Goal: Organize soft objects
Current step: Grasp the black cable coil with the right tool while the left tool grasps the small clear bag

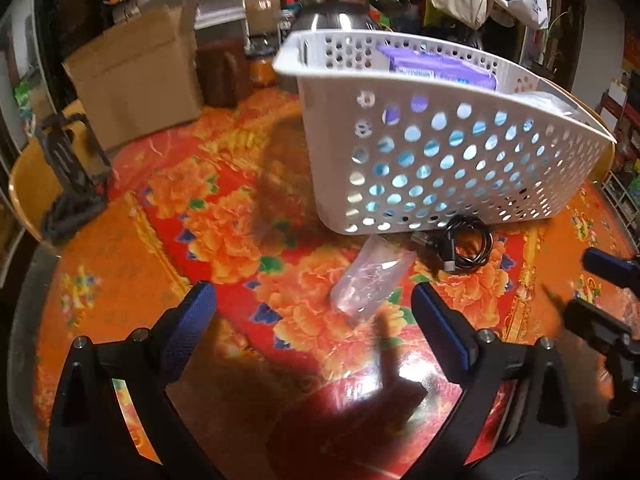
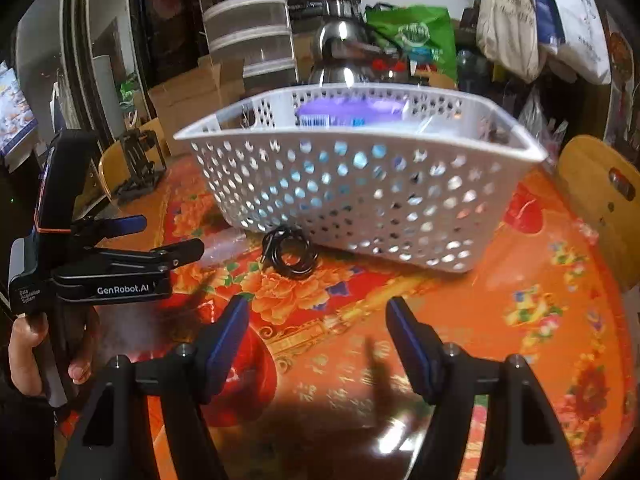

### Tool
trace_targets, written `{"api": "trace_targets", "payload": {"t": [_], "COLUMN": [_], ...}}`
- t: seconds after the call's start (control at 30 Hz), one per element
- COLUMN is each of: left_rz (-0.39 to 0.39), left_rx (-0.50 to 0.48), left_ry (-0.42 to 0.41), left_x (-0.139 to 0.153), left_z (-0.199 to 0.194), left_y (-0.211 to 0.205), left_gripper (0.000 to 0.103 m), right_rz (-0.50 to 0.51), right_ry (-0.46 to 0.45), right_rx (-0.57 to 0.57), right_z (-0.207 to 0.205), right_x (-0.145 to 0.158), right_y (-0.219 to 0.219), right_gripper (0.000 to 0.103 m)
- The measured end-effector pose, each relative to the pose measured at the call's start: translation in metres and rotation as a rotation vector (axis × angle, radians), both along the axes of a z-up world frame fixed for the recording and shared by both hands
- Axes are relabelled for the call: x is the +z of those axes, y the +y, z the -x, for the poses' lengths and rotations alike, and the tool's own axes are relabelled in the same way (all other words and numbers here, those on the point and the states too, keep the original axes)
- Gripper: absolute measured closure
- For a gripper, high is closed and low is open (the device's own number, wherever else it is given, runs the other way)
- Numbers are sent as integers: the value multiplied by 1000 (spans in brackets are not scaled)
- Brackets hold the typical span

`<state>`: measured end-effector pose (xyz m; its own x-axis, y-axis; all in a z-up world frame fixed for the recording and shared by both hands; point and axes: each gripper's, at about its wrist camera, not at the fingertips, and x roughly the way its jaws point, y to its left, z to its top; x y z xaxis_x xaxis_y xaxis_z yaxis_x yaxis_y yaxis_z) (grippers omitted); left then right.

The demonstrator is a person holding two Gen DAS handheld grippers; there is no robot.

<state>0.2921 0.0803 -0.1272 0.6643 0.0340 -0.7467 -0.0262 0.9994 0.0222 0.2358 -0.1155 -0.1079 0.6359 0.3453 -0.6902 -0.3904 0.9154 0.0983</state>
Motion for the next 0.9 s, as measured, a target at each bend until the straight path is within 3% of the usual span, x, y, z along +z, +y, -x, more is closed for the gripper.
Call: {"api": "trace_targets", "payload": {"t": [0.07,0.23,0.33,0.7,0.77,0.9], "left_rz": [4,34,58,44,44,31], "left_rx": [-3,1,12,-8,-17,-42], "left_ry": [7,23,48,39,34,32], "left_x": [-4,-7,-13,-11,-10,-10], "left_z": [-3,-12,-18,-17,-17,-16], "left_y": [0,7,14,8,6,0], "left_gripper": [6,11,14,15,15,31], "right_rz": [-5,-4,-16,1,-10,-9], "right_ry": [18,74,101,135,138,131], "right_rx": [-11,-17,-38,-73,-69,-57], "right_z": [-8,-28,-39,-69,-70,-70], "right_x": [-7,-22,-27,-32,-32,-31], "right_y": [3,16,21,42,42,44], "right_gripper": [33,57,65,74,83,100]}}
